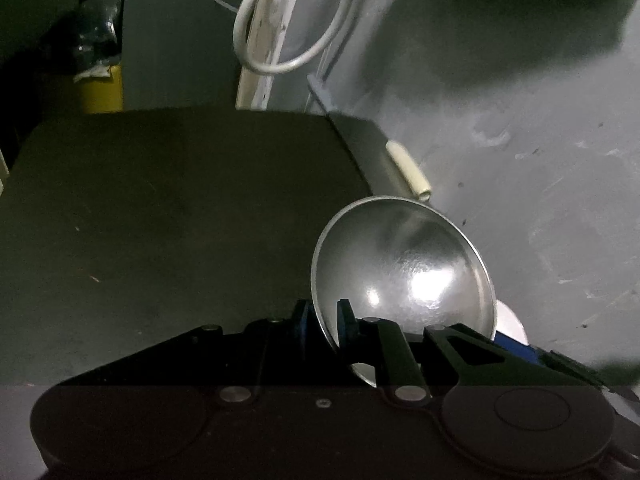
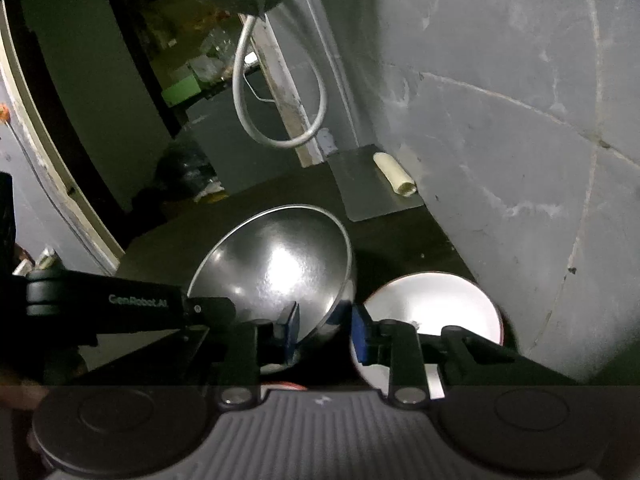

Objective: Organize plates and bowls
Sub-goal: 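Lift the steel bowl with the left gripper and carry it toward the basin, then lower the steel bowl into the basin and open the left gripper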

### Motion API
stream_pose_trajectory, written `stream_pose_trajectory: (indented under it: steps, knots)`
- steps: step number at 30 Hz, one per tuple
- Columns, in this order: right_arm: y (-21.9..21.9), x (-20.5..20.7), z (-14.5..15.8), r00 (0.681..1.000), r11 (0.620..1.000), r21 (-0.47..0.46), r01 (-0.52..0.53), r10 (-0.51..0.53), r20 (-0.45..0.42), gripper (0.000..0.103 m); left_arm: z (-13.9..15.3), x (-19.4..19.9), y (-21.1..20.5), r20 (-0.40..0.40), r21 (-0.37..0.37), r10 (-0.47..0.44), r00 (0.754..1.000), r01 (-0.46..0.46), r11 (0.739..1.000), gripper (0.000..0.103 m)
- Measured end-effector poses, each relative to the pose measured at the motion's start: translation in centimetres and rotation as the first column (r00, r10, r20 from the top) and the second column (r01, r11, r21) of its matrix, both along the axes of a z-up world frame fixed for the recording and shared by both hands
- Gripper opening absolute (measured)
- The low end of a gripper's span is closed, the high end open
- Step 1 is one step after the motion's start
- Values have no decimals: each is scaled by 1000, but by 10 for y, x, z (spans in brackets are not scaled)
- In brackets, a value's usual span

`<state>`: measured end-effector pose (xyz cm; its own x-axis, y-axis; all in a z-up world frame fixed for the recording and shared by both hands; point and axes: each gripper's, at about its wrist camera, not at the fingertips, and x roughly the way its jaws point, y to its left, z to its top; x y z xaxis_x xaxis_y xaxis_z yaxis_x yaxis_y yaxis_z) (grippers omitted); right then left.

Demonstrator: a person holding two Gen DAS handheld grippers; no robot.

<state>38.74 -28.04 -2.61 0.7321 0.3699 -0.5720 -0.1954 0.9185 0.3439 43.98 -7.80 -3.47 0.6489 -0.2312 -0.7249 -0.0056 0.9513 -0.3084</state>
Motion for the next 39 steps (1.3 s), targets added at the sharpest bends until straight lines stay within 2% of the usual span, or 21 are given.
stream_pose_trajectory:
  steps: [8, 18, 28, 39]
  knots:
    - [4, -34, 23, 998, 1000, 28, 1, -3, 60, 28, 27, -43, 10, 92, -22, -4, 996, 6, 1000, 15]
    - [23, -106, 52, 994, 1000, 2, -6, 5, 108, 26, 47, -118, 28, 138, -47, -21, 990, 27, 999, 15]
    - [53, -191, 62, 995, 998, -39, -41, 44, 90, 26, 53, -206, 61, 129, -63, -50, 990, 58, 996, 15]
    - [82, -258, 58, 993, 993, -58, -105, 107, 40, 25, 37, -283, 103, 91, -122, -68, 994, 79, 989, 16]
